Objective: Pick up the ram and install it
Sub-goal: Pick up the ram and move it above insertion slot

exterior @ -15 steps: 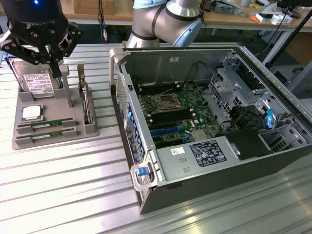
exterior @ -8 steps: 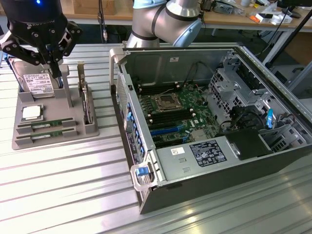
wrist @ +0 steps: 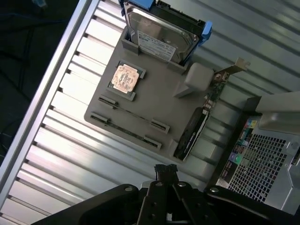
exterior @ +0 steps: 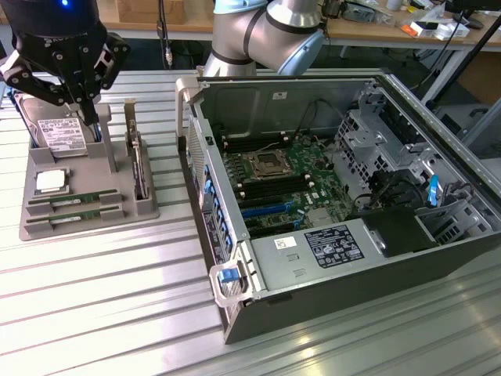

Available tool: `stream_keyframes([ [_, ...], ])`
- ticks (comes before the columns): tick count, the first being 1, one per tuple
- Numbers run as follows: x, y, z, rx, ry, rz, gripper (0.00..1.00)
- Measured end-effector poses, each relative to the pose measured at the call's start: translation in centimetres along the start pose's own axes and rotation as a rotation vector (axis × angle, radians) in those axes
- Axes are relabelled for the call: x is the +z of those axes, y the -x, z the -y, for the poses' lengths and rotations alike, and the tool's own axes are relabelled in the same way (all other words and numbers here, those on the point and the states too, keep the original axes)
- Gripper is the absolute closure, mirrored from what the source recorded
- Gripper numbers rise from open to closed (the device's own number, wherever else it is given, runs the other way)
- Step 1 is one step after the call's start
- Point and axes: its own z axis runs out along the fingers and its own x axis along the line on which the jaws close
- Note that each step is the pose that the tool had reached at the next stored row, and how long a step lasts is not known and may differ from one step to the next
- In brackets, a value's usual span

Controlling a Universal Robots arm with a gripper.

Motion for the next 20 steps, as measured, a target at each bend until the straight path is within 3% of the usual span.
stream_keyframes([
  [20,0.0,0.0,0.0,-0.181,0.0044,-0.0079,0.89],
])
